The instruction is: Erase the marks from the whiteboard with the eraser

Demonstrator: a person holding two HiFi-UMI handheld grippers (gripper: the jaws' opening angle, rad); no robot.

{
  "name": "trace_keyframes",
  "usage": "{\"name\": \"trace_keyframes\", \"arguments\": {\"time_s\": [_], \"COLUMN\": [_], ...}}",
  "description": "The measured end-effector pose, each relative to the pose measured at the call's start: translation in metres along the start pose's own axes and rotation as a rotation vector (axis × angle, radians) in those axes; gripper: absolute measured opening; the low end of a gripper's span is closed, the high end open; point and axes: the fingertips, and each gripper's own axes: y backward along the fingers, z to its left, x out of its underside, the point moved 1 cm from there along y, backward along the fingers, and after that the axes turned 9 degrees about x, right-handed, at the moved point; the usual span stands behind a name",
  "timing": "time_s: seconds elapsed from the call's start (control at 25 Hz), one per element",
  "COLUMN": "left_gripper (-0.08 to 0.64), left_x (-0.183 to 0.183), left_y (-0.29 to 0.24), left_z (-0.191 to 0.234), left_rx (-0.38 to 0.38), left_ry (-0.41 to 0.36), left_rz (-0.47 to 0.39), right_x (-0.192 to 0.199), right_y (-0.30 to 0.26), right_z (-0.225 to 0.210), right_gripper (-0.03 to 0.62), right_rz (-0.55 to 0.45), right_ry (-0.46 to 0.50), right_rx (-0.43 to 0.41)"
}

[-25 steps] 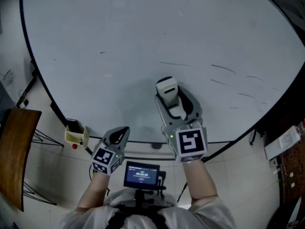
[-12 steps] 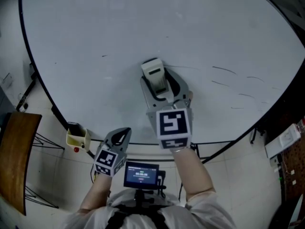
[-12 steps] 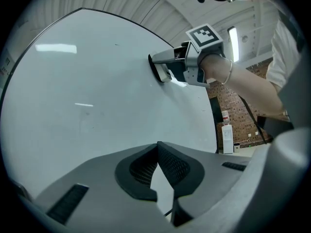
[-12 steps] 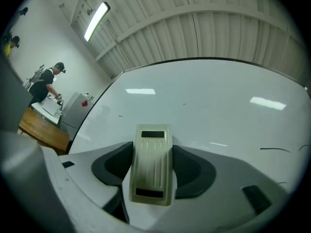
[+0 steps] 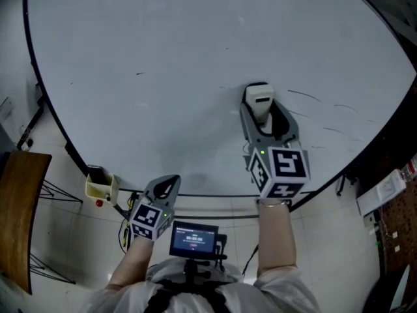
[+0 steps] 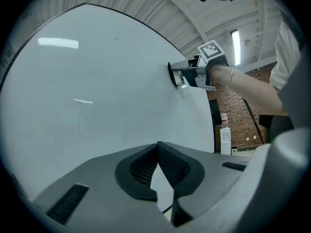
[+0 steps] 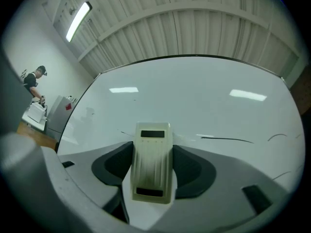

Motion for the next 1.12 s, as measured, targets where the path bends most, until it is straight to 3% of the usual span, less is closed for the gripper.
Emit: {"name": "trace_keyframes", "arguments": {"time_s": [0.16, 0.32, 0.68, 0.8, 1.0, 1.12], "left_gripper": [0.005, 0.005, 0.005, 0.005, 0.005, 0.005], "left_x": [0.004, 0.004, 0.002, 0.002, 0.006, 0.007], "left_y": [-0.002, -0.003, 0.013, 0.020, 0.027, 0.024], "left_z": [-0.004, -0.006, 0.009, 0.015, 0.024, 0.026], "left_rx": [0.010, 0.015, -0.034, -0.049, -0.071, -0.064], "left_ry": [0.008, 0.010, 0.008, 0.018, 0.032, 0.040], "left_rz": [0.004, 0.000, -0.010, -0.017, -0.015, -0.016], "right_x": [0.010, 0.004, -0.034, -0.043, -0.044, -0.047], "right_y": [0.004, 0.012, 0.005, -0.006, -0.019, -0.019], "right_z": [-0.029, -0.021, 0.114, 0.145, 0.151, 0.141], "right_gripper": [0.270, 0.268, 0.268, 0.268, 0.268, 0.268], "right_rz": [0.017, -0.012, -0.099, -0.136, -0.155, -0.228], "right_ry": [-0.050, -0.057, 0.109, 0.220, 0.281, 0.321], "right_rx": [0.058, 0.052, -0.199, -0.244, -0.182, -0.150]}}
